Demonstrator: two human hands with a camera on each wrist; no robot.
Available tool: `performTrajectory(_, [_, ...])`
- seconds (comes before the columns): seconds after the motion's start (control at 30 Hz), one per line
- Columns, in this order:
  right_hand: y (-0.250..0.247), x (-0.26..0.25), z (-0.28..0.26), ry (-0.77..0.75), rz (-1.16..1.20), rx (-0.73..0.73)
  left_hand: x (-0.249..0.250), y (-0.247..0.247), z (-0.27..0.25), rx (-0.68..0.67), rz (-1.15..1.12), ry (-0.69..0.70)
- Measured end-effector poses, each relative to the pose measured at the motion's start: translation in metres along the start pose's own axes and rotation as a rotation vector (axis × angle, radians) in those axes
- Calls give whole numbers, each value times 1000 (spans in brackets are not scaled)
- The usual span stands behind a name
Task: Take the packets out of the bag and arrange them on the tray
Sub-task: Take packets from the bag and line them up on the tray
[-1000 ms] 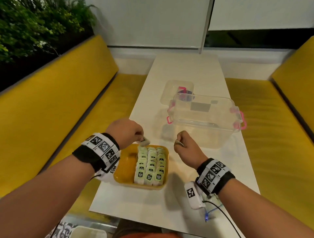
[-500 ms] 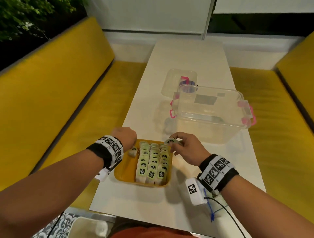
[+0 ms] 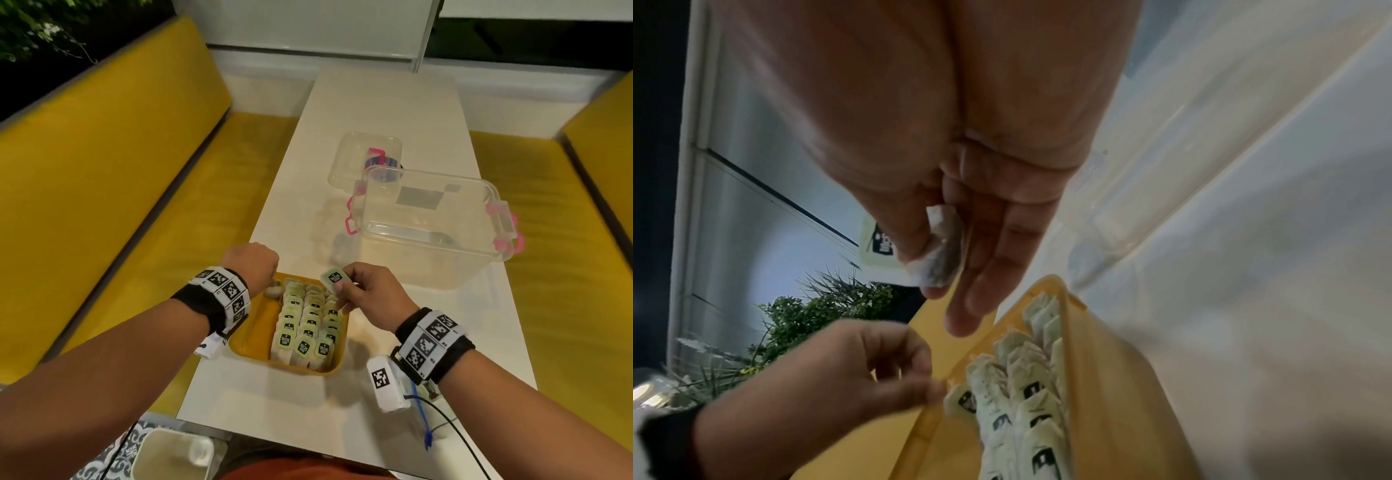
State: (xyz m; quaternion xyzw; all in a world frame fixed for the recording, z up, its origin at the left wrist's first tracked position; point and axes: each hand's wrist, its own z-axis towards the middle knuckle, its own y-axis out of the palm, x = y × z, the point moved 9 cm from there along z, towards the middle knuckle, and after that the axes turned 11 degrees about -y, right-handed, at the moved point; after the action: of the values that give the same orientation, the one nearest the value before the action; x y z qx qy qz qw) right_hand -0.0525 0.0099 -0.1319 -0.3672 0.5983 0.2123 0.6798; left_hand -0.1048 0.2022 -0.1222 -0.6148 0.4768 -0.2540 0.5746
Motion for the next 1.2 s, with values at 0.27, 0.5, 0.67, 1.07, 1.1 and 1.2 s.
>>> performTrajectory(0.27, [10, -8, 7, -26, -30, -9, 28, -77, -46, 128, -613, 301])
performTrajectory(0.5, [13, -11, 8, -46, -82, -3, 41, -85, -50, 145, -482, 291])
performTrajectory(0.67, [6, -19, 5, -91, -189, 27, 42, -84, -54, 173, -536, 249])
performTrajectory(1.07, [-9, 35, -11, 177, -520, -35, -9, -52, -37, 45, -133, -1])
performTrajectory(1.1, [-5, 40, -11, 193, -506, -66, -9, -41, -34, -6, -85, -14])
performTrajectory(1.2, [-1, 45, -10, 189, -477, -75, -5, -8, -24, -154, 39, -37])
